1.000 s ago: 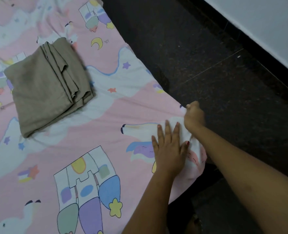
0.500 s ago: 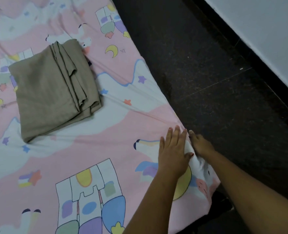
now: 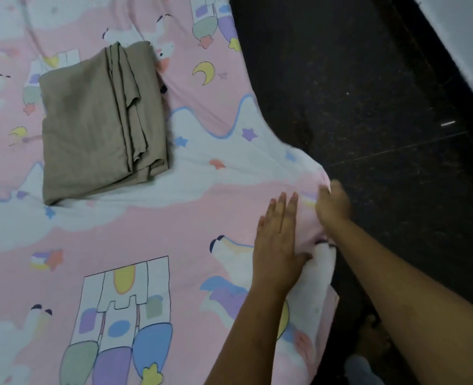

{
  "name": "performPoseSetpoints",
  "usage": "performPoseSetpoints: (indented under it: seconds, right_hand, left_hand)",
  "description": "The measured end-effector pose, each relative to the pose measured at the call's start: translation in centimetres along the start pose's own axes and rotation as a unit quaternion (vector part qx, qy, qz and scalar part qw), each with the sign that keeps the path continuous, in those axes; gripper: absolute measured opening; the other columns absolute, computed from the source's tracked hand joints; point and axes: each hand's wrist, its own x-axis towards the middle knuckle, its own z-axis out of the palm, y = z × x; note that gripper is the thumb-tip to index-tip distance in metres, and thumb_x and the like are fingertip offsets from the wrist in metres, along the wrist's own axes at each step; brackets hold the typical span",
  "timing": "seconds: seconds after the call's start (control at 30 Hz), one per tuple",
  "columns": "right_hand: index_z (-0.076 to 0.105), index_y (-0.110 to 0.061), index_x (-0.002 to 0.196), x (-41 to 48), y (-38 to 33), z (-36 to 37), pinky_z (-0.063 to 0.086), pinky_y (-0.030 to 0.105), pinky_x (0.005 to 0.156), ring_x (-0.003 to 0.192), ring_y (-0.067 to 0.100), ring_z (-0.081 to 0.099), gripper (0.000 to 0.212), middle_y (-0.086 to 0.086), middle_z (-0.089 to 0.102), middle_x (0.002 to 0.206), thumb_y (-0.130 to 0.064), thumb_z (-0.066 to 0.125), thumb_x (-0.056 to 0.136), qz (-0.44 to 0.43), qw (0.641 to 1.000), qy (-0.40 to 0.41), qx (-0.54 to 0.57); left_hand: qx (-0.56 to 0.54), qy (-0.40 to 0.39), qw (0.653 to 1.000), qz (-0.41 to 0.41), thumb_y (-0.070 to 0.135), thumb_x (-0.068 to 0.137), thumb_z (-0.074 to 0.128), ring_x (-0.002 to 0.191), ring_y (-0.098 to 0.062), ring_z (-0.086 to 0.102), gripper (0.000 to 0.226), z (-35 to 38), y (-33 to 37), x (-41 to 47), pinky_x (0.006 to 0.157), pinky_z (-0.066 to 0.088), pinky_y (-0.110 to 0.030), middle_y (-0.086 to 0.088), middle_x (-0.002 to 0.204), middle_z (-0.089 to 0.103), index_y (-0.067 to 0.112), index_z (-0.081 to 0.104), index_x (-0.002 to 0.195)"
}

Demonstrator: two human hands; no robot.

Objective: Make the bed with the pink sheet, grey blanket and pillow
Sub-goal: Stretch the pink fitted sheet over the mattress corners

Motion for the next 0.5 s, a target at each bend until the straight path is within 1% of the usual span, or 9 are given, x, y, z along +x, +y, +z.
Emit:
performPoseSetpoints:
  seconds: [0.03, 0.1, 0.2, 0.27, 0.33, 0.37, 0.43, 0.47, 0.5]
  right_hand:
    - [0.051, -0.012, 0.115, 0.2, 1.8, -0.4, 0.048, 0.048, 0.091, 0.105, 0.033, 0.058, 0.028, 0.016, 0.058, 0.114, -0.030, 0.036, 0.100, -0.007, 0.997, 0.004, -0.071]
    - [0.049, -0.013, 0.103, 0.9, 4.1, -0.8, 0.050, 0.050, 0.085, 0.097, 0.033, 0.059, 0.023, 0.016, 0.058, 0.104, -0.031, 0.036, 0.100, -0.016, 0.991, -0.013, -0.134]
    - [0.048, -0.013, 0.107, 2.1, 3.6, -0.5, 0.051, 0.050, 0.084, 0.097, 0.033, 0.059, 0.024, 0.016, 0.058, 0.104, -0.032, 0.034, 0.101, -0.015, 0.984, -0.035, -0.176]
    - [0.047, -0.014, 0.110, 3.5, 3.5, -0.6, 0.050, 0.051, 0.085, 0.098, 0.034, 0.059, 0.027, 0.017, 0.058, 0.106, -0.034, 0.033, 0.101, -0.043, 0.976, -0.039, -0.210]
    - [0.048, -0.014, 0.110, 4.2, 4.0, -1.1, 0.050, 0.051, 0.086, 0.098, 0.035, 0.059, 0.029, 0.018, 0.059, 0.107, -0.037, 0.032, 0.101, -0.061, 0.969, -0.044, -0.233]
    - [0.049, -0.014, 0.111, 4.4, 4.3, -1.1, 0.049, 0.051, 0.087, 0.099, 0.035, 0.058, 0.032, 0.018, 0.058, 0.109, -0.039, 0.033, 0.100, -0.056, 0.970, -0.063, -0.229]
    - [0.049, -0.014, 0.119, 3.8, 4.2, -1.1, 0.046, 0.049, 0.092, 0.105, 0.035, 0.055, 0.043, 0.018, 0.056, 0.118, -0.049, 0.036, 0.097, -0.005, 0.974, -0.149, -0.170]
    - [0.048, -0.016, 0.126, 3.2, 4.0, -1.0, 0.045, 0.048, 0.093, 0.110, 0.035, 0.053, 0.055, 0.017, 0.054, 0.124, -0.059, 0.036, 0.093, 0.043, 0.971, -0.212, -0.106]
    - [0.047, -0.019, 0.130, 2.3, 3.7, -1.1, 0.044, 0.048, 0.094, 0.113, 0.034, 0.053, 0.067, 0.016, 0.054, 0.127, -0.070, 0.036, 0.088, 0.106, 0.953, -0.283, -0.025]
  left_hand:
    - [0.017, 0.014, 1.000, -0.018, 0.045, 0.081, 0.065, 0.142, -0.010, -0.013, 0.101, 0.2, 0.3, 0.4, 0.114, -0.007, -0.035, 0.005, 0.159, -0.004, 0.033, -0.010, 0.148]
    - [0.063, 0.029, 0.995, -0.066, 0.050, 0.081, 0.063, 0.141, -0.014, -0.015, 0.098, 0.5, 0.7, 1.2, 0.113, -0.008, -0.040, 0.003, 0.159, -0.004, 0.034, -0.008, 0.146]
    - [0.090, -0.006, 0.986, -0.140, 0.054, 0.083, 0.059, 0.144, -0.022, -0.016, 0.101, 0.1, 0.6, 2.2, 0.116, 0.000, -0.048, -0.002, 0.159, -0.012, 0.026, -0.011, 0.149]
    - [0.101, -0.051, 0.979, -0.168, 0.057, 0.088, 0.050, 0.143, -0.025, -0.021, 0.097, -0.2, 0.6, 2.7, 0.115, -0.005, -0.047, -0.002, 0.156, -0.024, 0.023, -0.019, 0.148]
    - [0.119, -0.054, 0.975, -0.180, 0.058, 0.090, 0.045, 0.143, -0.026, -0.023, 0.095, -0.4, 1.0, 3.1, 0.115, -0.007, -0.047, -0.003, 0.155, -0.027, 0.023, -0.023, 0.146]
    - [0.126, -0.052, 0.974, -0.183, 0.058, 0.090, 0.044, 0.142, -0.027, -0.023, 0.094, -0.4, 1.1, 3.4, 0.114, -0.007, -0.048, -0.004, 0.155, -0.028, 0.023, -0.023, 0.146]
    - [0.127, -0.059, 0.971, -0.193, 0.056, 0.091, 0.044, 0.142, -0.028, -0.025, 0.093, -0.3, 1.3, 3.8, 0.114, -0.008, -0.048, -0.004, 0.154, -0.028, 0.022, -0.024, 0.146]
    - [0.125, -0.064, 0.971, -0.196, 0.054, 0.092, 0.044, 0.141, -0.029, -0.026, 0.093, -0.3, 1.3, 3.9, 0.114, -0.009, -0.049, -0.005, 0.154, -0.029, 0.021, -0.023, 0.146]
    - [0.126, -0.070, 0.970, -0.196, 0.054, 0.092, 0.044, 0.141, -0.029, -0.027, 0.092, -0.2, 1.2, 4.0, 0.113, -0.009, -0.050, -0.005, 0.154, -0.029, 0.021, -0.023, 0.146]
